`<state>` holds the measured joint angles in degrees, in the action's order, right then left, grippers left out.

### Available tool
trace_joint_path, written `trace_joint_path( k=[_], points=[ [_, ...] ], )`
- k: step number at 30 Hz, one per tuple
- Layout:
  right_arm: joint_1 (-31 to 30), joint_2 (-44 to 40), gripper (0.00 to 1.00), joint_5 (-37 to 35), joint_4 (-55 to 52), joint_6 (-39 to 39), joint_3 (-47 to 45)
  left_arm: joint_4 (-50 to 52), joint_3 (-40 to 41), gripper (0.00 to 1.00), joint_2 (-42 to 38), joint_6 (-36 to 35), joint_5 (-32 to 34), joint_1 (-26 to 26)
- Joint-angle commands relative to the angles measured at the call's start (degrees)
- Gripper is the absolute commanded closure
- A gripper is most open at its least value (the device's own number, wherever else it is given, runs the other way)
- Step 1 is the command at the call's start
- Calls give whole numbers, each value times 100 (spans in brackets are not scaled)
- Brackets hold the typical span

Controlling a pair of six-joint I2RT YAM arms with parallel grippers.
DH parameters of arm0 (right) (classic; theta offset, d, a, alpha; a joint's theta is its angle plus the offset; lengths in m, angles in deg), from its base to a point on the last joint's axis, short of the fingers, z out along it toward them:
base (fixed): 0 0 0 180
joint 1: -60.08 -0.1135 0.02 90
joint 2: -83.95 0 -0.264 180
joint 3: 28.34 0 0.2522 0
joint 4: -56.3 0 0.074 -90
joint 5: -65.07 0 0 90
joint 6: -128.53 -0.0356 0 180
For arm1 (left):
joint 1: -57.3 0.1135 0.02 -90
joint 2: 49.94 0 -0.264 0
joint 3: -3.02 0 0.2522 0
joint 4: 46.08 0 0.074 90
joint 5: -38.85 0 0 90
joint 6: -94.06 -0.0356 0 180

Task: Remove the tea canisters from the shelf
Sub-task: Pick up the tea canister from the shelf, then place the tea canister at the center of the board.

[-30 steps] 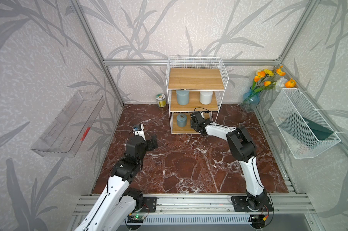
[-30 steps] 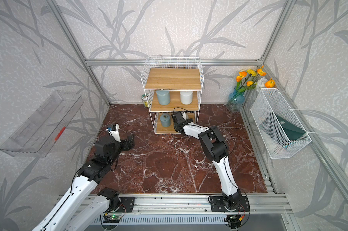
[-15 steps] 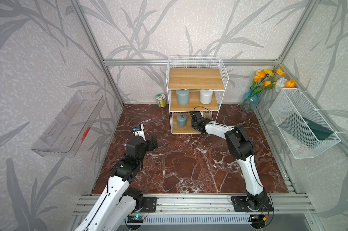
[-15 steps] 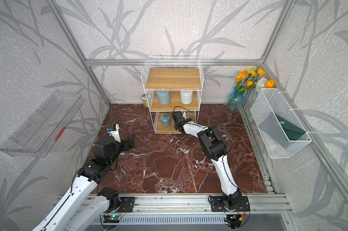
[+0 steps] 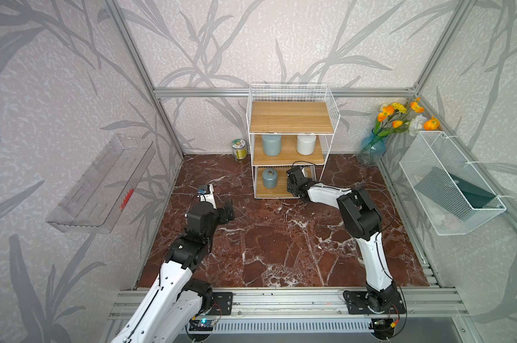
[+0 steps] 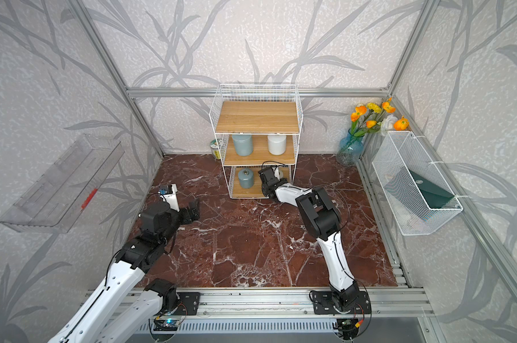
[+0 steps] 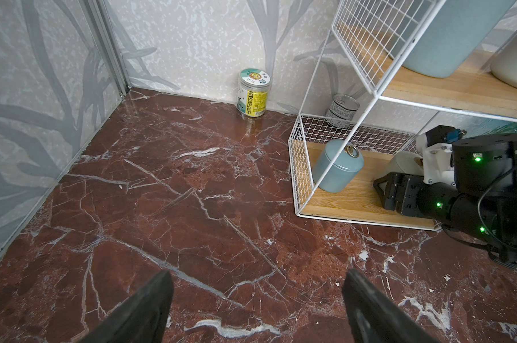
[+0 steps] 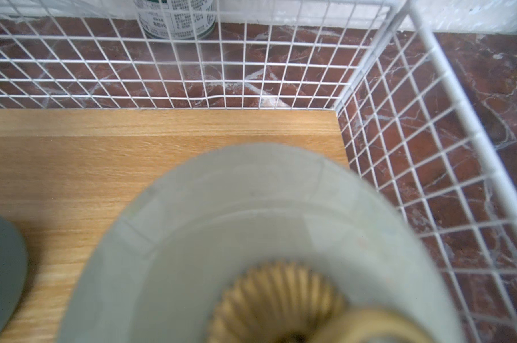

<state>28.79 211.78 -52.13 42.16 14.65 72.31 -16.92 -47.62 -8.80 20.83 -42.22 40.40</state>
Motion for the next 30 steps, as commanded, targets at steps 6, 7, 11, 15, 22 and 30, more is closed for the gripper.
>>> trace_joint_path(
  k=[6, 7, 11, 15, 22, 30],
  points=[
    [-345, -854, 28, -114, 329, 202, -712, -107, 109, 10, -25, 55, 5, -41],
    [-409, -926, 28, -158, 335, 225, -803, -107, 111, 10, -24, 69, 6, -41],
    [-624, -1202, 28, -287, 425, 274, -1187, -138, 160, 9, -45, 85, 3, -41],
    [-901, -1493, 27, -601, 506, 315, -1583, -147, 165, 10, -41, 89, -11, -48],
    [-1145, -2186, 26, -715, 516, -3, -2312, -183, 197, 10, -10, 89, -16, -50],
    [-1354, -3345, 25, -1049, 355, -684, -3409, -156, 243, 9, -82, 124, 10, -58]
  ],
)
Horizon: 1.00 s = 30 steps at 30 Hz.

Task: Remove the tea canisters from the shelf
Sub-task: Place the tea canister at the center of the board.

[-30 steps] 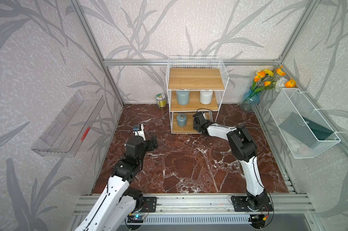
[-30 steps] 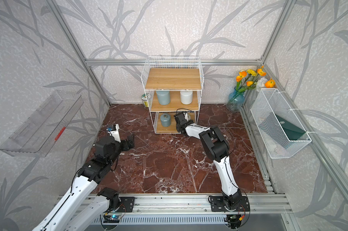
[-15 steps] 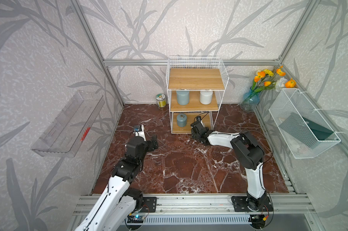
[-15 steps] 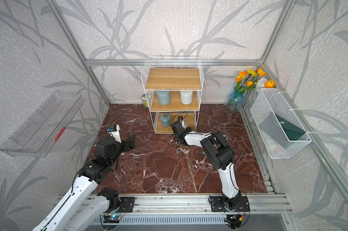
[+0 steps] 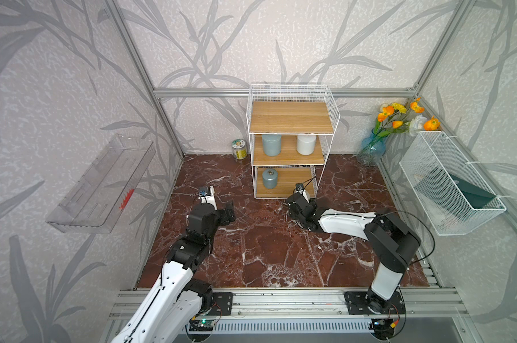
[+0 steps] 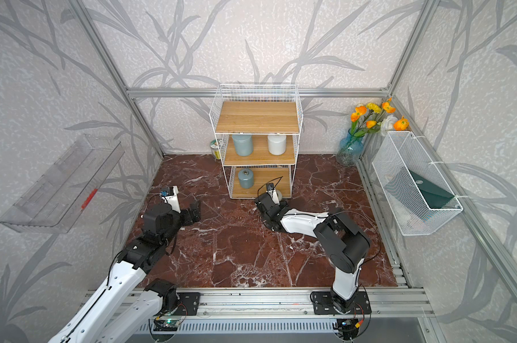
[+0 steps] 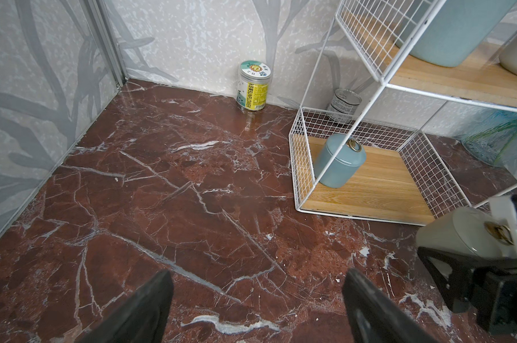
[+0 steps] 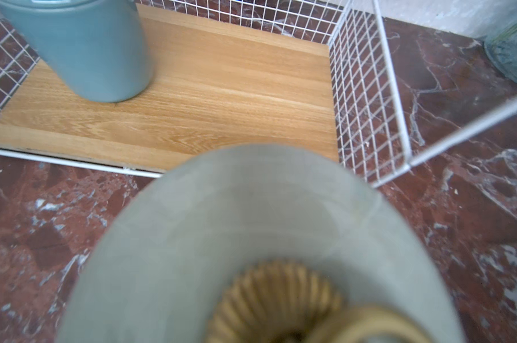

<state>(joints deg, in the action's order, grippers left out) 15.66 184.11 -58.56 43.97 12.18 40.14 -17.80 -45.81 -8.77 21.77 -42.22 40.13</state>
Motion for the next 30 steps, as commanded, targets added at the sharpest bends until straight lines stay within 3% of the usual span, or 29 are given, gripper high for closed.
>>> trace_joint_path(
  k=[1, 14, 30],
  points=[
    [-40, -770, 25, -440, 122, -548, -384, -55, 70, 10, -97, 38, 10, -32],
    [280, -2333, 24, -1015, -1047, -1565, -1541, -199, 62, 9, 160, 76, -123, -41],
    [1376, -2232, 21, -697, -841, -1400, -1839, -82, 19, 10, 82, 114, -137, -52]
  ],
)
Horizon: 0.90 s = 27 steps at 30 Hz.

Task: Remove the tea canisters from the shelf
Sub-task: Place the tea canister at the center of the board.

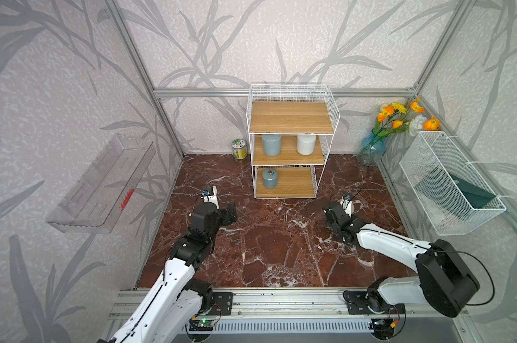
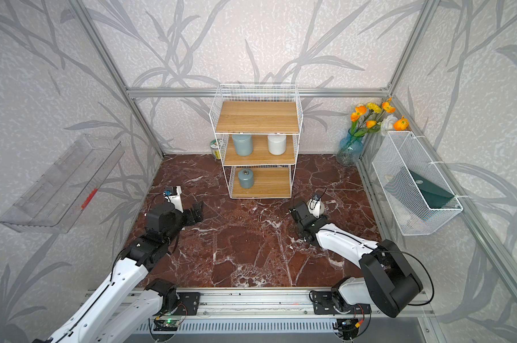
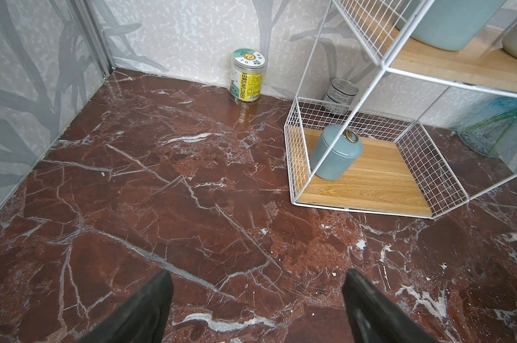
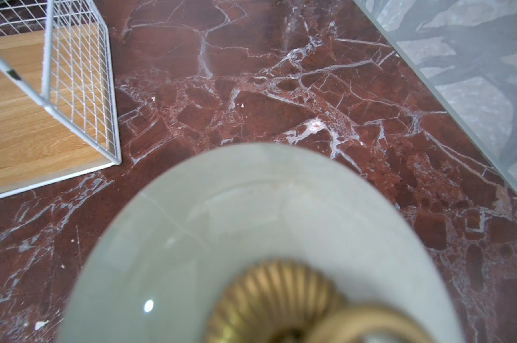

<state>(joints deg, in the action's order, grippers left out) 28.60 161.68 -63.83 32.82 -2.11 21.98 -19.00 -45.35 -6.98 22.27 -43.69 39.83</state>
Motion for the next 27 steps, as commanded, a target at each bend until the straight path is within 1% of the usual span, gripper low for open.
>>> trace_joint_path(
  k=[1, 6, 8, 18, 27],
  points=[
    [155, 55, 21, -102, 318, 30, -45, 32, -7, 9, -111, 68, 20, -19],
    [327, 442, 21, 206, 593, 68, -56, 39, 25, 10, -96, 77, 44, -26],
    [328, 554, 21, 198, 401, 22, 85, 48, 16, 10, -85, 68, 31, -28],
    [338, 969, 18, 241, 301, -151, 231, 37, 51, 10, -62, 118, 11, -28],
    [342, 1249, 17, 347, 90, -273, 449, 109, 101, 9, -196, 147, 49, -33]
  ],
)
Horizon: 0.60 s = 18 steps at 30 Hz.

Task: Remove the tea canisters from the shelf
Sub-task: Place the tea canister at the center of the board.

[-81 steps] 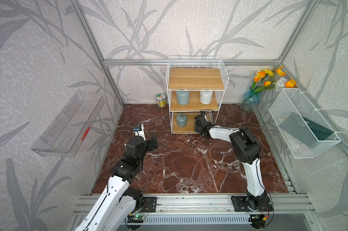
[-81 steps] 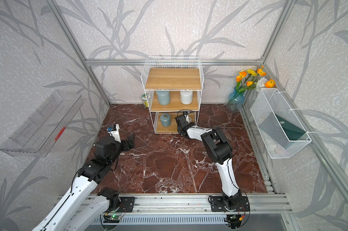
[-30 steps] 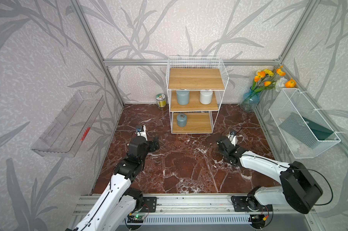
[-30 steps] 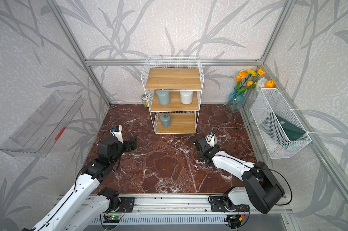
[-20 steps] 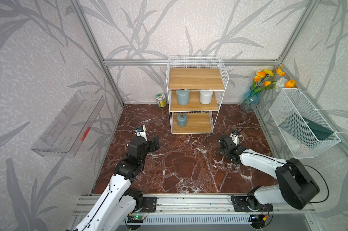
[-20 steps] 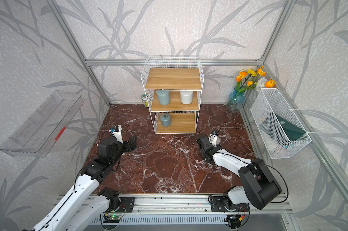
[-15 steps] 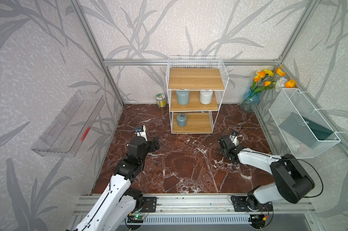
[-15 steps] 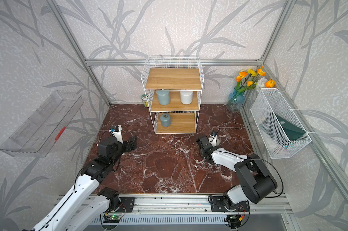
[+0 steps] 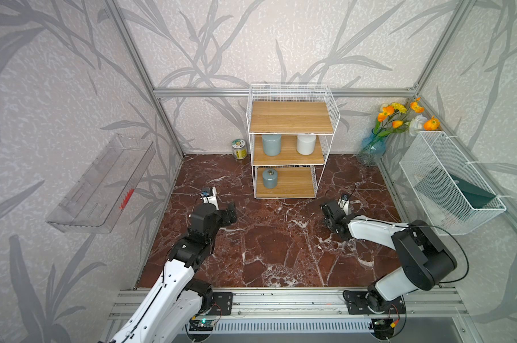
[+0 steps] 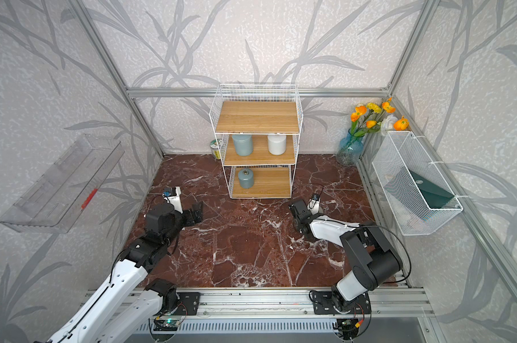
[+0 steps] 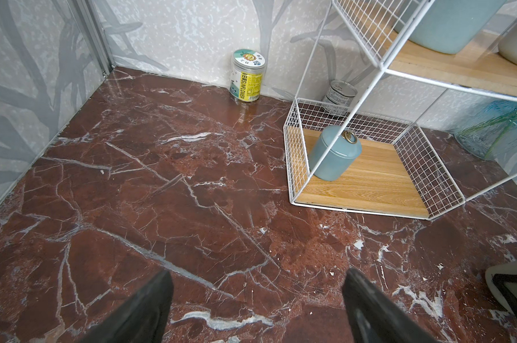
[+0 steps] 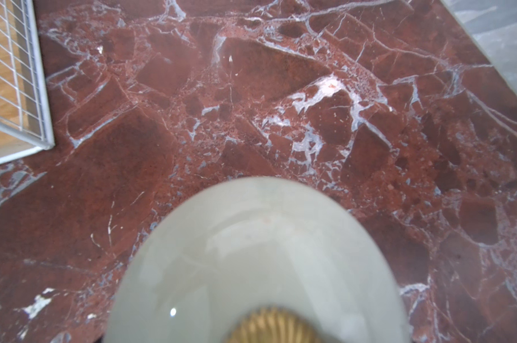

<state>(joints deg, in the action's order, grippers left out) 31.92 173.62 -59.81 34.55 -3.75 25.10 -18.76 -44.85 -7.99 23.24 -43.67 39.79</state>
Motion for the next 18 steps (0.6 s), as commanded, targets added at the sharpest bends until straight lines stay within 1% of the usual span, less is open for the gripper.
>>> trace_joint_path(
  k=[1, 5, 10, 18],
  points=[
    [4, 62, 17, -39, -78, -127, 137, 91, 46, 10, -95, 58, 51, -30],
    [5, 51, 17, -32, -111, -141, 120, 111, 45, 10, -95, 60, 41, -27],
    [7, 51, 10, 25, -446, -190, 231, 120, 62, 9, -109, 66, 59, -32],
    [-12, -58, 6, 47, -729, -246, 273, 93, 90, 9, -114, 68, 89, -32]
  ],
)
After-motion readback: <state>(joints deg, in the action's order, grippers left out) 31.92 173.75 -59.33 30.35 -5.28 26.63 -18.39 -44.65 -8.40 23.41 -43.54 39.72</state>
